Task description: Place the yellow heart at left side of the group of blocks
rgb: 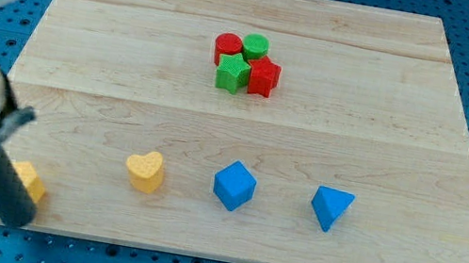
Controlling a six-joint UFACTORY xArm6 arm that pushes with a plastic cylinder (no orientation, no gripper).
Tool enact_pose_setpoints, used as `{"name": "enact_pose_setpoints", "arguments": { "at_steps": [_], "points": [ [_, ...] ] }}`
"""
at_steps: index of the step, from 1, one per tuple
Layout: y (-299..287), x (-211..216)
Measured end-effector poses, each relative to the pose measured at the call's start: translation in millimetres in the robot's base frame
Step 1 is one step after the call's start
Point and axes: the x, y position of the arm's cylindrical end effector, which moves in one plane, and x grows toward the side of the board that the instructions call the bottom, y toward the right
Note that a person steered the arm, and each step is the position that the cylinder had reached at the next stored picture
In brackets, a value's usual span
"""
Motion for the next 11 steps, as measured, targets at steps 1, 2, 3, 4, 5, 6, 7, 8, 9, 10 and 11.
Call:
{"name": "enact_pose_setpoints", "arguments": {
  "at_steps": [1, 2, 3, 4, 5, 6, 7, 8, 9, 10, 11],
  "points": [
    [-3, -26],
    [-3, -36],
    [-11, -36],
    [-43, -24],
    [-67, -31],
    [-70, -33],
    [-63, -34],
    [-35, -42],
    [-9, -51],
    [22, -109],
    [50, -172]
  ]
}}
